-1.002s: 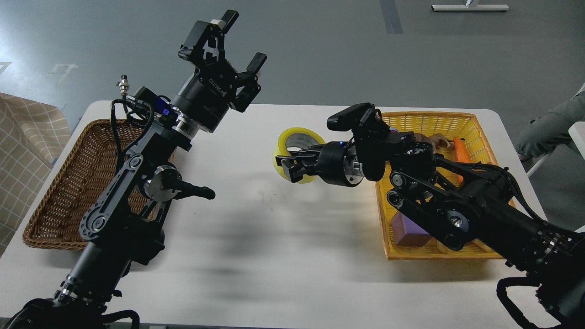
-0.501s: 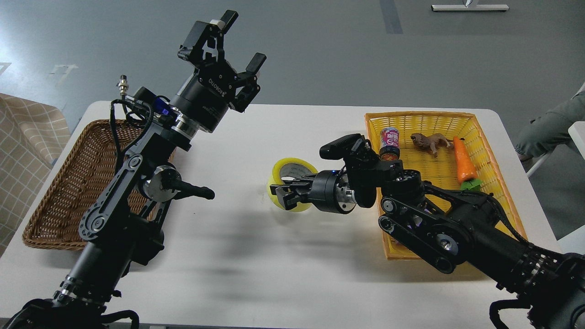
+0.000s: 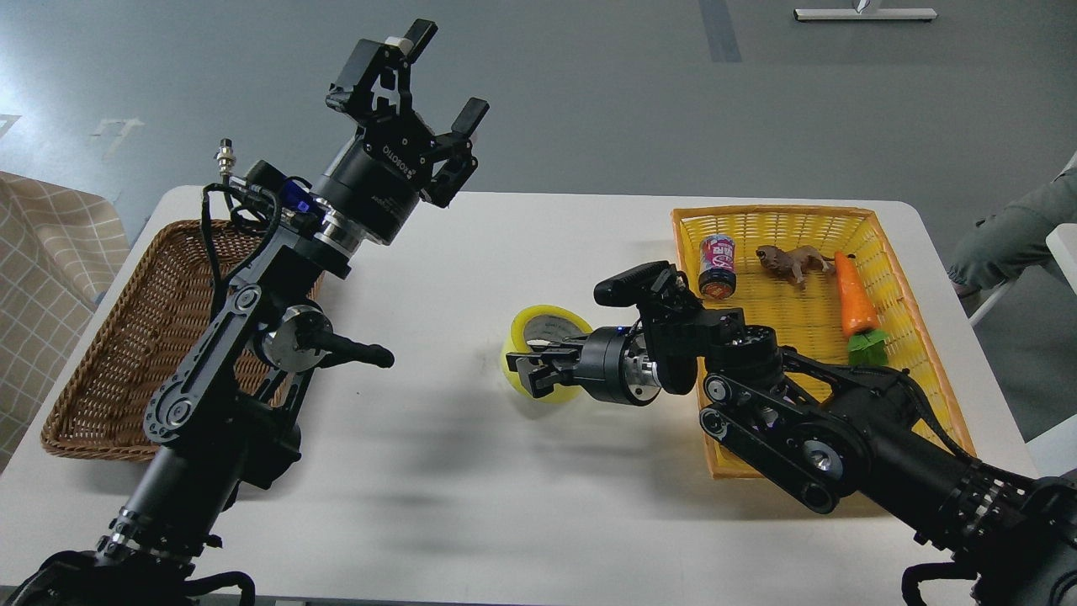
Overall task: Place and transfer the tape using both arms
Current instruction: 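Carry the tape roll toward the table center and lower it, then open the right gripper to release the tape on the table, then withdraw the right gripper back above the yellow tray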
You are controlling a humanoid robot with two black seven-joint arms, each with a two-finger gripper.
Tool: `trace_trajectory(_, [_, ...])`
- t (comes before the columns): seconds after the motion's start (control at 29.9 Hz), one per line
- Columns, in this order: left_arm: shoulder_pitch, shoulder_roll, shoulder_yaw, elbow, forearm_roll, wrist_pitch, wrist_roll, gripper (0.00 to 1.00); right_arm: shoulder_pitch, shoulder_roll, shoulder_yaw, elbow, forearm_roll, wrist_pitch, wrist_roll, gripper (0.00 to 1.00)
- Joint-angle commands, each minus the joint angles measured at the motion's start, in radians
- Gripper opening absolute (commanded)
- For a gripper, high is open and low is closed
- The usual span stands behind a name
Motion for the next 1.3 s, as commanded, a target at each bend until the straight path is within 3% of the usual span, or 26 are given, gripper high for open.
trace_trajectory(0.0, [0.000,0.000,0.000,-0.002,0.000,0.001,0.000,0.99,0.000,0.001,0.000,-0.005,0.000,0.000,-0.007,0.13])
trace_trajectory(0.1, [0.000,0.000,-0.001,-0.008,-0.001,0.001,0.000,0.99,-0.005,0.007,0.000,-0.019,0.000,0.000,-0.011,0.23])
trace_trajectory(0.3, [0.000,0.000,-0.009,-0.011,-0.003,0.000,0.000,0.99,-0.002,0.037,0.003,-0.068,0.000,-0.025,-0.011,0.30])
trace_trajectory(0.37, [0.000,0.000,-0.011,-0.011,-0.005,0.001,0.000,0.99,-0.002,0.037,0.003,-0.089,0.000,-0.067,-0.012,0.42])
trace_trajectory(0.43, [0.000,0.002,-0.017,-0.011,-0.008,0.000,0.000,0.99,-0.002,0.037,0.006,-0.115,0.001,-0.157,-0.012,0.60])
trace_trajectory(0.47, [0.000,0.002,-0.017,-0.011,-0.008,0.000,0.000,0.99,-0.002,0.037,0.006,-0.115,0.001,-0.157,-0.012,0.61])
trace_trajectory(0.53, [0.000,0.003,-0.020,-0.011,-0.008,0.000,0.000,0.99,0.006,0.037,0.006,-0.154,0.001,-0.243,-0.012,0.75])
trace_trajectory(0.74, [0.000,0.009,-0.021,-0.023,-0.008,0.001,-0.002,0.99,0.049,0.037,0.041,-0.204,0.014,-0.327,-0.011,0.80])
trace_trajectory(0.9, [-0.002,0.011,-0.021,-0.025,-0.008,0.001,0.000,0.99,0.072,0.037,0.142,-0.194,0.017,-0.334,-0.011,0.81])
trace_trajectory(0.97, [0.000,0.006,-0.021,-0.025,-0.008,0.003,0.000,0.99,0.084,0.037,0.193,-0.184,0.020,-0.334,-0.012,0.85])
trace_trajectory(1.14, [0.006,0.005,-0.021,-0.025,-0.008,0.003,0.000,0.99,0.075,0.037,0.320,-0.083,0.020,-0.332,-0.014,0.92])
trace_trajectory(1.27, [0.000,0.014,-0.018,-0.023,-0.008,0.001,0.000,0.99,0.022,0.030,0.337,0.099,0.050,-0.318,-0.018,1.00])
